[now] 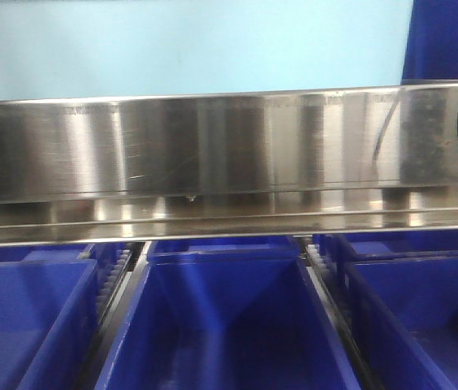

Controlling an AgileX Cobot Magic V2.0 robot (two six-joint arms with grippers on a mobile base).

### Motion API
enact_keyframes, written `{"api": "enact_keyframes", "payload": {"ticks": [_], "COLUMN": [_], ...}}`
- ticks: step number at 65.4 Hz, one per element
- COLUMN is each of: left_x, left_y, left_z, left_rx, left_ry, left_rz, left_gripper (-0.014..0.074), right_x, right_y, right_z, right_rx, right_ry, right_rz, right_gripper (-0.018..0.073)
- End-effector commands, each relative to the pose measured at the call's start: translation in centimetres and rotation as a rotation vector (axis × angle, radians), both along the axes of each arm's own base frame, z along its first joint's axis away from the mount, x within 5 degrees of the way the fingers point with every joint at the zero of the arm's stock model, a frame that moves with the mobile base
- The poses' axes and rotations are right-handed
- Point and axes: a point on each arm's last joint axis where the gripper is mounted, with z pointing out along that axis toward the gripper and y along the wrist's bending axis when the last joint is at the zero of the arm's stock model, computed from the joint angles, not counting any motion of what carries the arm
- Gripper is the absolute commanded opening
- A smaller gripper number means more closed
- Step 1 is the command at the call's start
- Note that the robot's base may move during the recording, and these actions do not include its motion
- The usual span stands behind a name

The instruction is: Move two blue bins to right shelf middle

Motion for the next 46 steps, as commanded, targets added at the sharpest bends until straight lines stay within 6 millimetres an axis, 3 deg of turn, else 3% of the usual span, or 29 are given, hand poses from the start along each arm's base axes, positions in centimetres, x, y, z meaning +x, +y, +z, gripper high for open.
{"api": "enact_keyframes", "payload": {"ticks": [1, 27, 46], "left_x": [0.3, 0.2, -1.5], "left_y": [-0.3, -0.3, -1.9], "left_z": [-0.5, -0.2, 1.3], "left_rx": [-0.012, -0.026, -0.003], "left_ry": [0.01, -0.006, -0.068], "left_rz": [-0.011, 0.046, 0.002], "left_gripper": [-0.0111, -0.0111, -0.0111], "right_x": [0.0, -0.5, -1.8], "right_y": [0.1, -0.2, -0.8], "right_z": [0.2, 0.9, 3.0], "right_rx": [0.01, 0.007, 0.012], "right_ry": [-0.021, -0.042, -0.103], "right_rz": [0.011, 0.009, 0.006], "right_gripper": [-0.0155, -0.0155, -0.0155]}}
